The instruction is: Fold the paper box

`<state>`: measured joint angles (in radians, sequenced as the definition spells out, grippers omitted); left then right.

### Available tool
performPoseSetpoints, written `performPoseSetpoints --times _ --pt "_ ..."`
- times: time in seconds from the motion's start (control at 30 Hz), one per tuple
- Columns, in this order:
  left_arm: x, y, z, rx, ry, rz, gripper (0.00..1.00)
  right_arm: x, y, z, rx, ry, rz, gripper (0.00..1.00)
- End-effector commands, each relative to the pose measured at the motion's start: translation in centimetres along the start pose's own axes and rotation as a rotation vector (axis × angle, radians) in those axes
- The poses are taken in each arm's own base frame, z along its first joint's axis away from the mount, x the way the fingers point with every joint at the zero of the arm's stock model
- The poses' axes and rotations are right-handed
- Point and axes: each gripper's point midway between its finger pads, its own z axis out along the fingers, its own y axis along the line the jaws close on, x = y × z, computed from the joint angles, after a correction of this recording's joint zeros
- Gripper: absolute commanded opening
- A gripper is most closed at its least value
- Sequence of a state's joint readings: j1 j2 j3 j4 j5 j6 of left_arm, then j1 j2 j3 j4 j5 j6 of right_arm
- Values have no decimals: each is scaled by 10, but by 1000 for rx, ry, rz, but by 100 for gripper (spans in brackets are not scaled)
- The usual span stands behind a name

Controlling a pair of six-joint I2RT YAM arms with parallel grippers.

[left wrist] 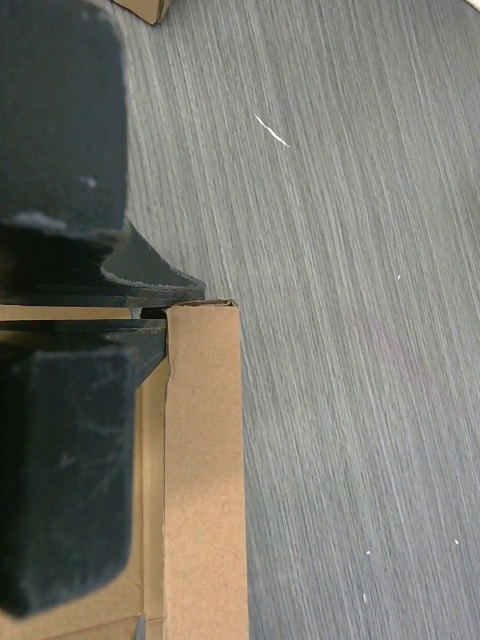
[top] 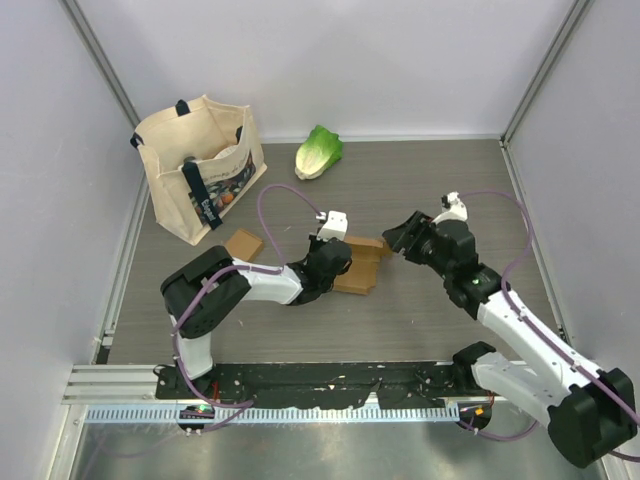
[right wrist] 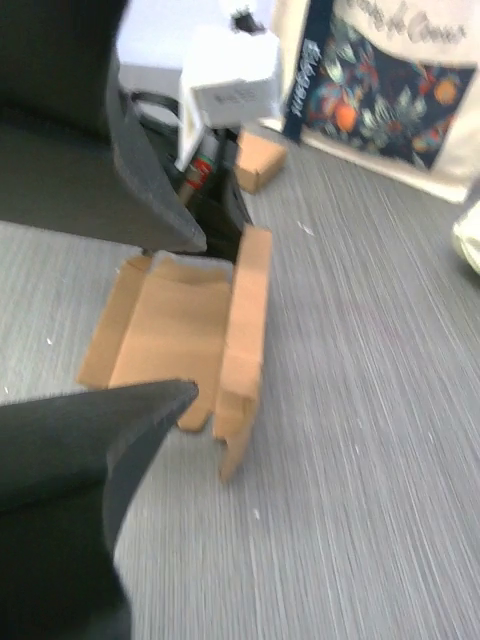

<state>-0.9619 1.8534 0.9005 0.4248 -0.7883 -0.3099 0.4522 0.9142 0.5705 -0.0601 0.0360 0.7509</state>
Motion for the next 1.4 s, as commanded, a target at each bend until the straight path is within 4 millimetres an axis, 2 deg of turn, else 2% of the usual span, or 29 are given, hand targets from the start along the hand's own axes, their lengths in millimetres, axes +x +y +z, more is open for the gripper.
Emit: performPoseSetpoints --times 0.0,0.03,0.07,0.1,0.17,0.23,0.37,0.57,0.8,0.97,1.07,1.2,1.3,1.37 --pt "3 8 -4 -28 41 24 0 13 -46 5 197 147 -122 51" --pt "4 9 -4 -28 47 22 0 10 -38 11 160 142 -137 31" --pt "4 8 -5 -24 49 12 0 12 -24 14 93 170 -151 28" --pt "6 7 -6 -15 52 12 0 12 -22 19 79 165 -159 25" --pt "6 9 -6 -21 52 8 0 10 -23 29 98 142 -187 11" --pt "6 9 -6 -26 52 5 0 11 -29 37 133 141 -220 2" --pt "7 9 -6 -23 51 1 0 11 -25 49 145 123 -245 1" --pt "7 10 -6 -26 51 0 0 3 -10 50 198 71 -329 1" --pt "7 9 -6 -27 52 0 0 12 -15 67 229 106 -327 1" --pt "7 9 -6 -25 53 0 0 15 -23 64 270 94 -330 1" --pt "8 9 -6 -25 53 0 0 24 -20 66 222 107 -319 1" --pt "8 9 -7 -19 53 -4 0 25 -9 77 156 84 -294 1" --pt "7 8 -8 -15 50 -7 0 30 -11 86 176 106 -288 1" --pt "6 9 -8 -14 49 -8 0 29 -2 90 133 96 -266 1"
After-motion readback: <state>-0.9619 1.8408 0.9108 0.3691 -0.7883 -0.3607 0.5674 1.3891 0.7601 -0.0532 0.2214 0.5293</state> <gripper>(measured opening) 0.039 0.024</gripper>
